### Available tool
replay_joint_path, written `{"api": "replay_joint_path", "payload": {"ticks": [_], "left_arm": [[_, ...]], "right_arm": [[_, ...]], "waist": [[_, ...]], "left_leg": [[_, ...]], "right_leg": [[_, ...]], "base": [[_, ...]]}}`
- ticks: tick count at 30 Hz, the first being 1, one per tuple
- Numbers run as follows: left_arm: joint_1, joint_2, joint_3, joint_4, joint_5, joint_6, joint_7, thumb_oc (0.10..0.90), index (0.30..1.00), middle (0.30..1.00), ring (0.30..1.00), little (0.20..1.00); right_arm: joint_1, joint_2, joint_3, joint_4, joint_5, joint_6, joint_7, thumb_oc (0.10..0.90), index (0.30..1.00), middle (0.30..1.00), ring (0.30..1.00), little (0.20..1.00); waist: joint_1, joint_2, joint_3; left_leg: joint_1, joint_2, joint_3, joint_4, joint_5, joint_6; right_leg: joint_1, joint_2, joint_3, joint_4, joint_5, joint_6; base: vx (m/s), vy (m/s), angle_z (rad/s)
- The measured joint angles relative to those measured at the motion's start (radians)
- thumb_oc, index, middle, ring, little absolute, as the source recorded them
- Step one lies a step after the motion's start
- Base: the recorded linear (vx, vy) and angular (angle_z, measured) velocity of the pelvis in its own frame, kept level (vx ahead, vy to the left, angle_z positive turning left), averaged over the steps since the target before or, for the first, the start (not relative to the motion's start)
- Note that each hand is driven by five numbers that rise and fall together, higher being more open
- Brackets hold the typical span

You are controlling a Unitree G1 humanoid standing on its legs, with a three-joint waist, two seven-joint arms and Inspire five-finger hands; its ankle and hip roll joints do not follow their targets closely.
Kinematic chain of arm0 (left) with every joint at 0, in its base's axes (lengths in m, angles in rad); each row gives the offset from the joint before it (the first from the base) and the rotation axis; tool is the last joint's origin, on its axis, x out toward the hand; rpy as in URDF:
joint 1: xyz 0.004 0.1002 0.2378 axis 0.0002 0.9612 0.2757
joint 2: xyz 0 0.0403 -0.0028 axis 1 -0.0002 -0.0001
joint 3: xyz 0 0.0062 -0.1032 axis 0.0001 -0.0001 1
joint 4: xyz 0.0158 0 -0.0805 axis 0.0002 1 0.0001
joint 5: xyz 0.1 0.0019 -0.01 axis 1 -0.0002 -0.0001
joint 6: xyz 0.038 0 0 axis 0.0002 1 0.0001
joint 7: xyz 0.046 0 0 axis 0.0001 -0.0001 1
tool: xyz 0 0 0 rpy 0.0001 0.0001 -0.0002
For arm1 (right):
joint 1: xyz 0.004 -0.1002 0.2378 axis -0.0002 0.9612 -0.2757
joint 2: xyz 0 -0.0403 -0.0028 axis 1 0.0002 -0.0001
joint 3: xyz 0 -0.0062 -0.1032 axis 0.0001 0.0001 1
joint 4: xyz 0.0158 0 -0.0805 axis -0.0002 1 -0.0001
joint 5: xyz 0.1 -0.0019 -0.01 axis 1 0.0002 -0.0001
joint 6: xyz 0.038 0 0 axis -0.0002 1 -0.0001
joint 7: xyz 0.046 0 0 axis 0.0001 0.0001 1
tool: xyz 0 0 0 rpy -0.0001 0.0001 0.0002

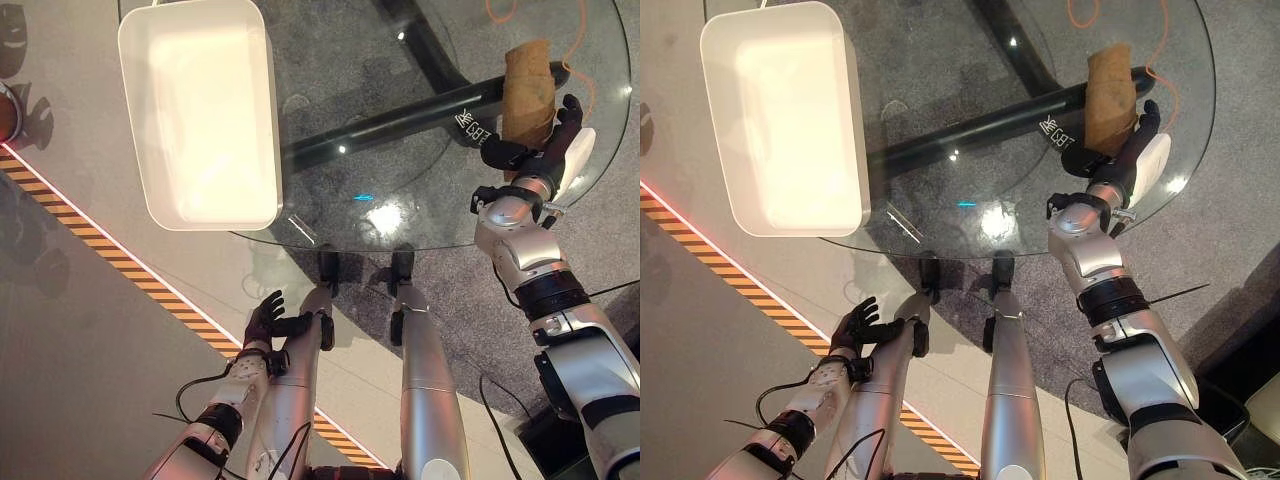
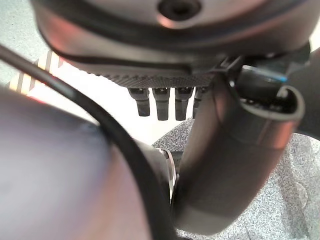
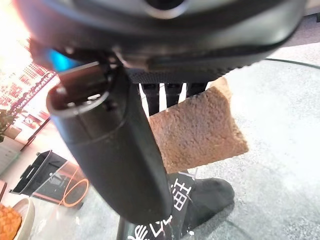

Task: Wipe the table with a cloth and put it in the basket.

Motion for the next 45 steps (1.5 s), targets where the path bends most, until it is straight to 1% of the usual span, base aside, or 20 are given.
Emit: {"api": "replay_joint_path", "payload": {"ticks": [4,7,11,15,19,24,25,26,27,28,29,31,35,45], "left_arm": [[-0.002,0.001,-0.003,-0.002,-0.007,-0.006,0.000,0.800,0.900,0.900,0.900,0.900],[-0.002,0.001,-0.005,-0.004,-0.009,-0.016,0.000,0.800,0.900,0.900,0.900,0.900],[-0.002,0.005,-0.013,-0.016,-0.030,-0.028,-0.001,0.800,0.900,0.900,0.900,0.900],[-0.002,0.006,-0.013,-0.017,-0.041,-0.032,-0.002,0.800,0.900,0.900,0.900,0.900],[-0.002,0.006,-0.013,-0.017,-0.041,-0.033,-0.004,0.800,0.900,0.900,0.900,0.900],[-0.002,0.008,-0.014,-0.017,-0.042,-0.033,-0.019,0.800,0.900,0.900,0.900,0.900],[-0.002,0.009,-0.015,-0.018,-0.042,-0.033,-0.020,0.800,0.900,0.900,0.900,0.900],[-0.002,0.009,-0.015,-0.018,-0.042,-0.033,-0.019,0.800,0.900,0.900,0.900,0.900],[-0.002,0.009,-0.015,-0.018,-0.042,-0.032,-0.019,0.800,0.900,0.900,0.900,0.900],[-0.002,0.009,-0.015,-0.018,-0.042,-0.032,-0.019,0.800,0.900,0.900,0.900,0.900],[-0.002,0.010,-0.016,-0.018,-0.042,-0.033,-0.020,0.800,0.900,0.900,0.900,0.900],[-0.002,0.010,-0.016,-0.018,-0.042,-0.032,-0.020,0.800,0.900,0.900,0.900,0.900],[-0.002,0.011,-0.016,-0.018,-0.042,-0.032,-0.019,0.800,0.900,0.900,0.900,0.900],[-0.001,0.012,-0.017,-0.020,-0.042,-0.032,-0.019,0.800,0.900,0.900,0.900,0.900]], "right_arm": [[-0.006,-0.007,0.001,0.018,0.016,0.002,0.004,0.800,0.900,0.900,0.900,0.900],[-0.019,-0.010,0.002,0.028,0.029,0.032,0.000,0.800,0.900,0.900,0.900,0.900],[-0.052,-0.039,0.008,0.062,0.041,0.070,-0.004,0.800,0.900,0.900,0.900,0.900],[-0.080,-0.044,0.011,0.094,0.054,0.107,-0.002,0.800,0.900,0.900,0.900,0.900],[-0.098,-0.049,0.016,0.115,0.065,0.121,0.005,0.800,0.900,0.900,0.900,0.900],[-0.106,-0.064,0.030,0.136,0.068,0.122,0.025,0.800,0.900,0.900,0.900,0.900],[-0.106,-0.065,0.030,0.137,0.068,0.121,0.029,0.723,0.834,0.834,0.834,0.823],[-0.106,-0.067,0.030,0.137,0.068,0.121,0.032,0.369,0.531,0.531,0.531,0.469],[-0.106,-0.068,0.030,0.138,0.068,0.121,0.032,0.325,0.493,0.493,0.493,0.425],[-0.107,-0.073,0.031,0.140,0.068,0.120,0.032,0.149,0.342,0.342,0.342,0.249],[-0.107,-0.080,0.031,0.142,0.068,0.120,0.032,0.100,0.300,0.300,0.300,0.200],[-0.107,-0.093,0.028,0.146,0.068,0.120,0.035,0.100,0.300,0.300,0.300,0.200],[-0.106,-0.119,0.027,0.152,0.074,0.119,0.082,0.100,0.300,0.300,0.300,0.200],[-0.093,-0.113,0.007,0.134,0.105,0.107,0.093,0.100,0.300,0.300,0.300,0.200]], "waist": [[0.005,0.000,0.000],[0.006,0.000,0.000],[0.010,0.000,0.000],[0.011,0.000,0.000],[0.012,0.000,0.000],[0.012,0.000,0.000],[0.012,0.000,0.000],[0.012,0.000,0.000],[0.012,0.000,0.000],[0.012,0.000,0.000],[0.012,-0.001,0.000],[0.010,-0.001,0.000],[0.008,-0.001,0.000],[0.003,-0.001,0.000]], "left_leg": [[-0.007,0.000,0.000,0.001,0.000,0.000],[-0.013,0.000,-0.001,0.001,0.000,0.000],[-0.031,0.000,-0.006,0.011,0.000,0.000],[-0.036,0.000,-0.015,0.015,0.000,0.000],[-0.037,0.001,-0.016,0.016,0.000,0.000],[-0.037,-0.001,-0.018,0.017,0.000,0.000],[-0.037,-0.001,-0.018,0.018,0.000,0.000],[-0.037,-0.001,-0.018,0.018,0.000,0.000],[-0.037,-0.001,-0.018,0.018,0.000,0.000],[-0.037,-0.001,-0.018,0.019,0.000,0.000],[-0.037,-0.001,-0.019,0.019,0.000,0.000],[-0.038,-0.001,-0.019,0.019,0.000,0.000],[-0.038,-0.001,-0.019,0.017,0.000,0.000],[-0.039,-0.002,-0.025,0.015,0.000,0.000]], "right_leg": [[-0.008,0.000,0.000,0.003,0.000,0.000],[-0.015,0.000,-0.001,0.003,0.000,0.000],[-0.025,-0.001,-0.004,0.005,0.000,0.000],[-0.026,-0.002,-0.007,0.007,0.000,0.000],[-0.026,-0.005,-0.007,0.008,0.000,0.000],[-0.025,-0.006,-0.008,0.010,-0.001,0.001],[-0.025,-0.006,-0.008,0.010,-0.001,0.001],[-0.025,-0.006,-0.008,0.010,-0.001,0.001],[-0.025,-0.006,-0.008,0.010,-0.001,0.001],[-0.025,-0.006,-0.008,0.011,-0.001,0.001],[-0.025,-0.006,-0.008,0.011,-0.001,0.001],[-0.025,-0.006,-0.008,0.011,-0.001,0.002],[-0.025,-0.004,-0.010,0.011,-0.002,0.002],[-0.025,-0.003,-0.022,0.010,-0.005,-0.001]], "base": [[0.00,0.000,0.00],[0.00,0.000,0.00],[0.00,0.002,0.01],[-0.01,0.000,0.04],[0.00,0.000,0.00],[0.00,0.000,0.00],[0.00,0.000,0.00],[0.00,0.000,0.00],[0.00,0.000,0.00],[0.00,0.000,0.00],[0.00,0.000,0.00],[0.00,0.000,0.00],[0.00,0.000,0.00],[0.00,0.006,0.00]]}}
